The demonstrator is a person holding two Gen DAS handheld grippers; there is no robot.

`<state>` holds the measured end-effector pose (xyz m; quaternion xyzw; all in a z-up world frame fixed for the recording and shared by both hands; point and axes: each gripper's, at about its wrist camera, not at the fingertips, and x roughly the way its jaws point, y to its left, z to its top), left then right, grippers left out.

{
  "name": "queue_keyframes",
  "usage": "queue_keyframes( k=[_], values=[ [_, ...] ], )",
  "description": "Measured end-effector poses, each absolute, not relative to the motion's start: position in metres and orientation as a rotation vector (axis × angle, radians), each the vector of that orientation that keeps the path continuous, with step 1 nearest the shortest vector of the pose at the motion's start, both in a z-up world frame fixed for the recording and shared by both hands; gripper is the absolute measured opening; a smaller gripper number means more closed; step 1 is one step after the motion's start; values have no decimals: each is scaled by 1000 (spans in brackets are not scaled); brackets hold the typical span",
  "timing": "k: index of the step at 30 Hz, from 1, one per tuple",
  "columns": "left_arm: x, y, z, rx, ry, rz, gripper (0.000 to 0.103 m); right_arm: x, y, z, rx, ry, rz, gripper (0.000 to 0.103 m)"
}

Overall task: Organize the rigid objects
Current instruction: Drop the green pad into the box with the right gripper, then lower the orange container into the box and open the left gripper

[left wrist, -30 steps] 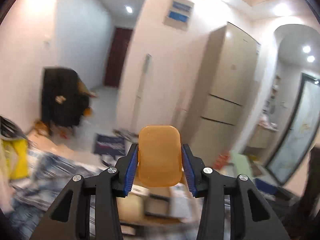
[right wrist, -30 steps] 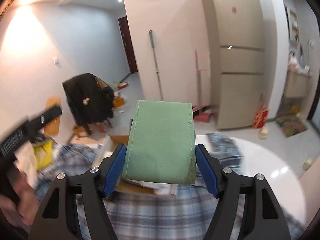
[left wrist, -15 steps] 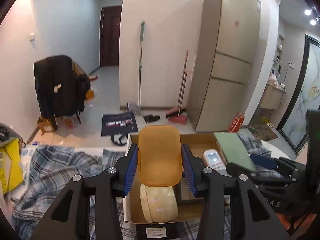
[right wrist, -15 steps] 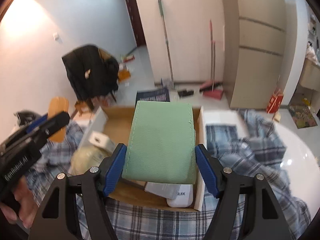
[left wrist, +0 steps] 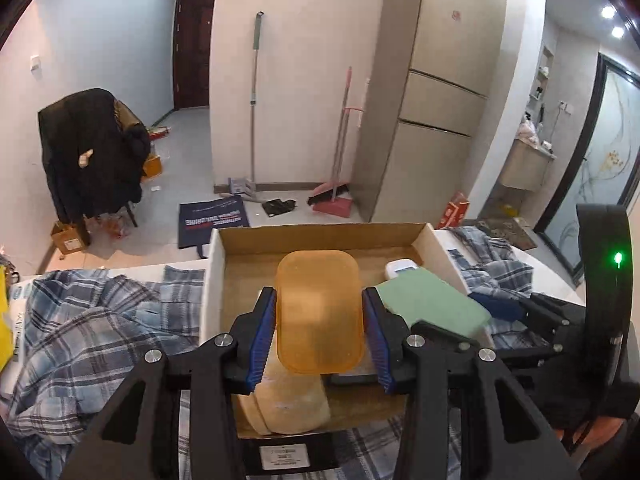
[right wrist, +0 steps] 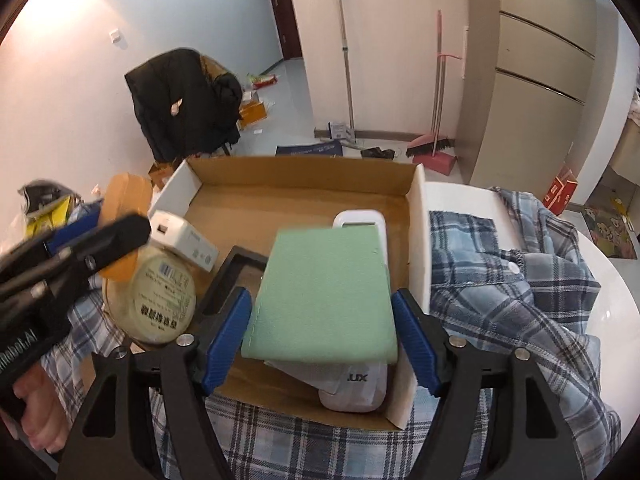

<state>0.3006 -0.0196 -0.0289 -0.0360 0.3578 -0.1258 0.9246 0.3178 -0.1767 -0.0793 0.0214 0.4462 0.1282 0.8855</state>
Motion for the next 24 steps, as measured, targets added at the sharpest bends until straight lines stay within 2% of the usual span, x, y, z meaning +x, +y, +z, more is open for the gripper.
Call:
queue_keyframes(
  k=[10, 17, 24],
  values=[
    [300, -62, -47, 6, 753, -331, 45, 310, -228, -35, 172, 798, 152, 83],
    [299, -85, -67, 117, 778, -293, 45, 319, -230, -39, 194, 829, 167, 83],
    [302, -70, -62, 16, 920, -285, 45, 319, -231, -41, 180, 835, 157, 83]
  ],
)
